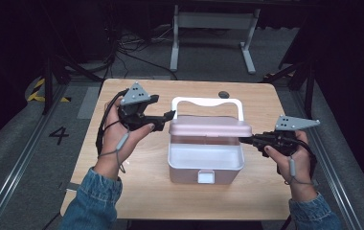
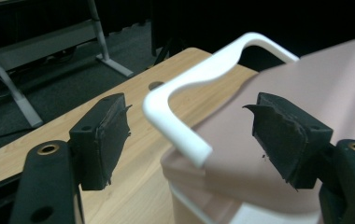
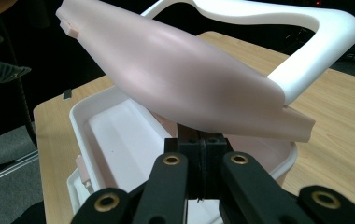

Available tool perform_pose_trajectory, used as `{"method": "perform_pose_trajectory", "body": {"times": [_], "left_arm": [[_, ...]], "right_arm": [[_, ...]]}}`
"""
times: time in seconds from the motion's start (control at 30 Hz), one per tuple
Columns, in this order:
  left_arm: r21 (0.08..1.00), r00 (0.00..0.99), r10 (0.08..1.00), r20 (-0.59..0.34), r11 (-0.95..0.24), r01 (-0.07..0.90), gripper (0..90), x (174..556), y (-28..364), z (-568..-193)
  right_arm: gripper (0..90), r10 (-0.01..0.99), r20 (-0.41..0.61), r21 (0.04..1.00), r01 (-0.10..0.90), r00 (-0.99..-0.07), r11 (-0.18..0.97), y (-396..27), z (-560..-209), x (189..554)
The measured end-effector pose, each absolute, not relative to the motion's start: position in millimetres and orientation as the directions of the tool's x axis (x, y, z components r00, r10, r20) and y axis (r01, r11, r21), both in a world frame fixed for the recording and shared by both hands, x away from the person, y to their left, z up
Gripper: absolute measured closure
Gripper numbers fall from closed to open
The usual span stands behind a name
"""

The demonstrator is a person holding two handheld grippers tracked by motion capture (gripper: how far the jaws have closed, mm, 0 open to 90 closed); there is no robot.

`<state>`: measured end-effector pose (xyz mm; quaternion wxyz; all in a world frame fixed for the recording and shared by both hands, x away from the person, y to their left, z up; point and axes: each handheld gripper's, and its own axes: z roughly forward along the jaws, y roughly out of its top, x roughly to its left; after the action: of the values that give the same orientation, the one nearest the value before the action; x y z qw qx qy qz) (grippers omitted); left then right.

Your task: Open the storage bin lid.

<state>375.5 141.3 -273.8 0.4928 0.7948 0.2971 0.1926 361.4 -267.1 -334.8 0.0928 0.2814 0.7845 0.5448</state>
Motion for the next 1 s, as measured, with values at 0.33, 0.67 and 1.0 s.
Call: {"method": "perform_pose_trajectory", "body": {"times": [0.33,0.67,1.0], "left_arm": [[0.875,0.754,0.655,0.050,-0.392,0.283,23.3,359,150,-299],[0.897,0.739,0.671,0.058,-0.360,0.257,23.7,351,154,-310],[0.886,0.775,0.628,0.078,-0.400,0.235,22.2,348,132,-326]], "right_arm": [[90.0,0.557,0.187,0.914,0.351,-0.809,0.203,-267,-331,366],[90.0,0.550,0.198,0.917,0.351,-0.811,0.189,-267,-331,367],[90.0,0.559,0.202,0.919,0.353,-0.804,0.177,-268,-329,367]]}}
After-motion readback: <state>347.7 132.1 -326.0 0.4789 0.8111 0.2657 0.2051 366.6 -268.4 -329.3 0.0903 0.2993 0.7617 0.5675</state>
